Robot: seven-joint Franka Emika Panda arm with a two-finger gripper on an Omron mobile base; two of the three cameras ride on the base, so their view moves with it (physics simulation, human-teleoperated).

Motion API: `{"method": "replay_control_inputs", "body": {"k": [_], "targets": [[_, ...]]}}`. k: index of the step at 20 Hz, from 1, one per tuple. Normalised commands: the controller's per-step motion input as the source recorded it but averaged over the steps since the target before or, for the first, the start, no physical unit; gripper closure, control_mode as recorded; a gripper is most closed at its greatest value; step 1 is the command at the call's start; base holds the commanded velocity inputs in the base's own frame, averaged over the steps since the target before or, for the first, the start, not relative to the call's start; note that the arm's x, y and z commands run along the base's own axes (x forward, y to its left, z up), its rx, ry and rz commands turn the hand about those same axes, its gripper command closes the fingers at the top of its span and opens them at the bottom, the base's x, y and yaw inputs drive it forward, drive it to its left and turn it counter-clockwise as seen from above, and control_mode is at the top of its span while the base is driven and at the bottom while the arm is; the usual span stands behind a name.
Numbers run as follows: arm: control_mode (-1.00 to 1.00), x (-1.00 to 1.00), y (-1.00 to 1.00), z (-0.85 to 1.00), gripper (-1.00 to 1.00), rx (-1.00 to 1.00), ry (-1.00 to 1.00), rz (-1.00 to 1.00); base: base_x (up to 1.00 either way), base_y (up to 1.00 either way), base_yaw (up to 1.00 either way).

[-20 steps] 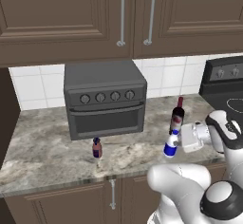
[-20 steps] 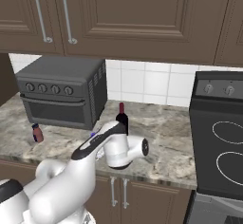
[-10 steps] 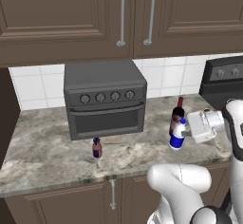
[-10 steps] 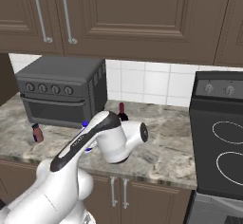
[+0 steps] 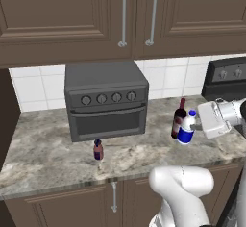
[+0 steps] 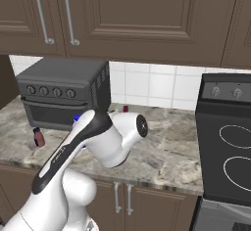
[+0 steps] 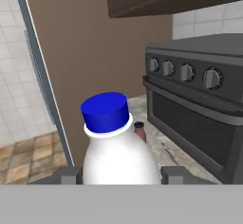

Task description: Place the drinks on the dining counter in a tight cluster.

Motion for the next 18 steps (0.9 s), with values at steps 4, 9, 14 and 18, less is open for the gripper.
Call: {"method": "replay_control_inputs", "body": {"k": [4, 9, 14, 18], "targets": [[-1.00, -0.24, 0.08, 0.66, 1.00, 0.00, -0.07, 0.01, 0.00, 0.00, 0.00], [-1.00, -0.07, 0.01, 0.30, 1.00, 0.00, -0.04, 0.00, 0.00, 0.00, 0.00], [-1.00, 0.00, 0.00, 0.00, 1.00, 0.00, 0.00, 0.00, 0.00, 0.00, 0.00], [1.00, 0.00, 0.00, 0.00, 1.00, 0.00, 0.00, 0.00, -0.01, 0.00, 0.00]]}}
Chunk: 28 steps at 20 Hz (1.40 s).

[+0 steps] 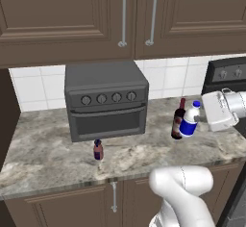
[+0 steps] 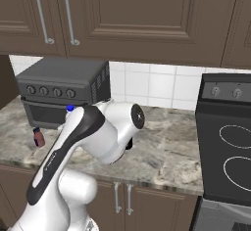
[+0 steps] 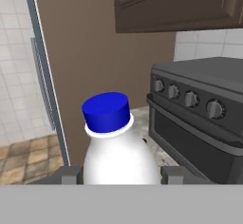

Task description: Place the drinks on the dining counter in a tight cluster.

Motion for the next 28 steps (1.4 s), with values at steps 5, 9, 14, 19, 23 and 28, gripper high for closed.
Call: {"method": "replay_control_inputs", "body": {"k": [5, 9, 14, 19, 23, 28], "targets": [[1.00, 0.00, 0.00, 0.00, 1.00, 0.00, 0.00, 0.00, -0.64, 0.00, 0.00], [1.00, 0.00, 0.00, 0.00, 1.00, 0.00, 0.00, 0.00, -0.99, 0.00, -0.04], [1.00, 0.00, 0.00, 0.00, 1.00, 0.00, 0.00, 0.00, -0.91, 0.00, -0.12], [1.00, 0.00, 0.00, 0.00, 1.00, 0.00, 0.00, 0.00, -0.23, 0.05, -0.54], [1.00, 0.00, 0.00, 0.00, 1.00, 0.00, 0.00, 0.00, 0.00, 0.01, -0.82], [1.00, 0.00, 0.00, 0.00, 1.00, 0.00, 0.00, 0.00, 0.01, 0.00, -0.91]]}}
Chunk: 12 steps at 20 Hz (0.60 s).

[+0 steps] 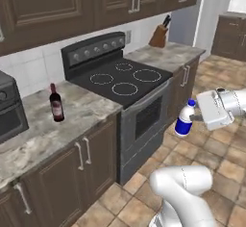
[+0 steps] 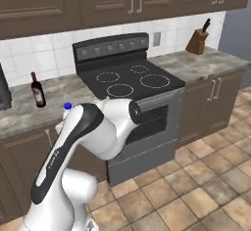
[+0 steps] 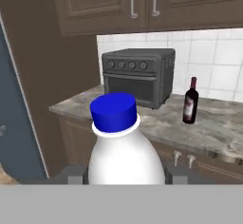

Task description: Place the drinks on the dining counter in a tight cluster.

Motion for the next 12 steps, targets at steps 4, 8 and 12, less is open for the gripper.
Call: {"method": "replay_control_inputs", "body": {"k": [4, 8, 12], "targets": [[1.00, 0.00, 0.00, 0.00, 1.00, 0.00, 0.00, 0.00, 0.01, 0.00, -0.91], [1.00, 0.00, 0.00, 0.00, 1.00, 0.00, 0.00, 0.00, 0.00, 0.00, -0.92], [1.00, 0.00, 0.00, 0.00, 1.00, 0.00, 0.00, 0.00, 0.00, 0.00, -0.93]]}}
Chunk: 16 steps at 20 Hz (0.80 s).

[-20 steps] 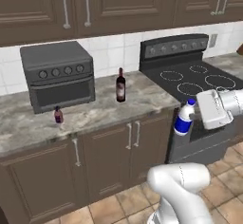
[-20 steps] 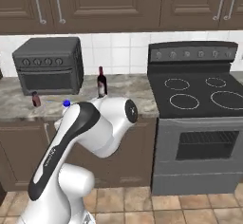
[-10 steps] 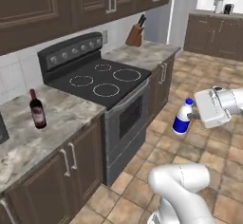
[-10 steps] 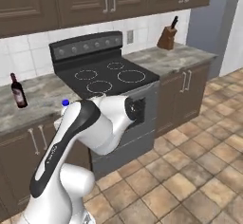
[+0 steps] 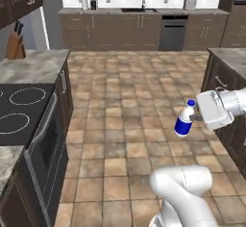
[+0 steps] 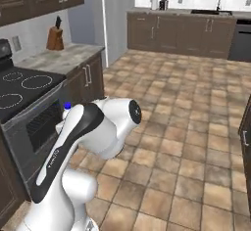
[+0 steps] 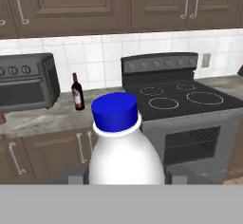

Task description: Place the drinks on the dining counter in a tight cluster.

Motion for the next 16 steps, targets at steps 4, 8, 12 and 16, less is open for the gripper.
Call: {"method": "replay_control_inputs", "body": {"k": [4, 8, 12, 16], "targets": [[1.00, 0.00, 0.00, 0.00, 1.00, 0.00, 0.00, 0.00, 0.00, 0.04, -0.94], [1.00, 0.00, 0.00, 0.00, 1.00, 0.00, 0.00, 0.00, 0.00, 0.07, -0.94], [1.00, 0.00, 0.00, 0.00, 1.00, 0.00, 0.00, 0.00, 0.00, 0.06, -0.95], [1.00, 0.00, 0.00, 0.00, 1.00, 0.00, 0.00, 0.00, 0.00, 0.03, -0.96]]}}
